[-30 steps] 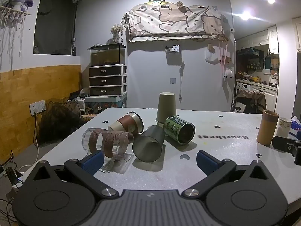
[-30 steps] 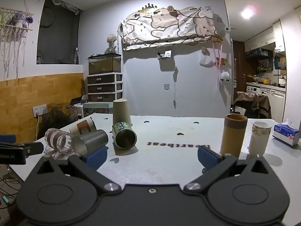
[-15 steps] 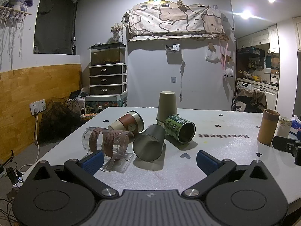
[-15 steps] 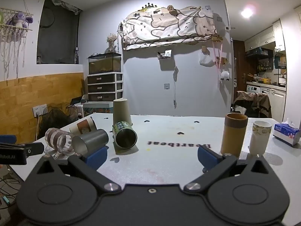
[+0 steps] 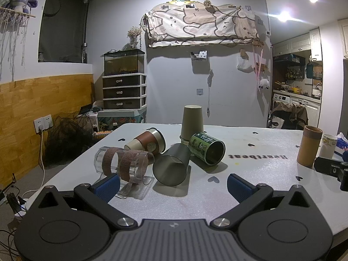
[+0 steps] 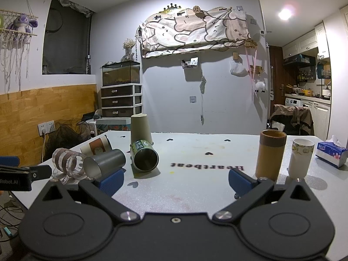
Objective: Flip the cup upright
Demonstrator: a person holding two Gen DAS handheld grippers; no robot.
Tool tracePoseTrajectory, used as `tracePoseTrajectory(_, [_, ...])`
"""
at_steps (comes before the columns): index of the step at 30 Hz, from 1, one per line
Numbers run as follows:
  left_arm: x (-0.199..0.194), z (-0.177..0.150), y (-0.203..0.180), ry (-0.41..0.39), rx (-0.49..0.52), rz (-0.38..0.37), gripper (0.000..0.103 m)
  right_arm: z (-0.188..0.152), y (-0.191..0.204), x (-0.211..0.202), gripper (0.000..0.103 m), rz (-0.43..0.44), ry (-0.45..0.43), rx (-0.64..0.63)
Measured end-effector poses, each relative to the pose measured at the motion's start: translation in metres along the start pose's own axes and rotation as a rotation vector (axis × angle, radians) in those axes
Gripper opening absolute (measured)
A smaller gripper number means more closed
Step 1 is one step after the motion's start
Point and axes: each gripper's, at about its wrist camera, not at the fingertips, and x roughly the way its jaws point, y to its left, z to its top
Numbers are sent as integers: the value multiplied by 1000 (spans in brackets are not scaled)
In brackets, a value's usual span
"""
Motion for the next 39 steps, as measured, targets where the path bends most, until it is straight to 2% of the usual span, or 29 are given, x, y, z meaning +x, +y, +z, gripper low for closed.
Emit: tracePoseTrajectory(39, [5,-7,-1,1,2,1,103,-2,2,0,103,7,3,7])
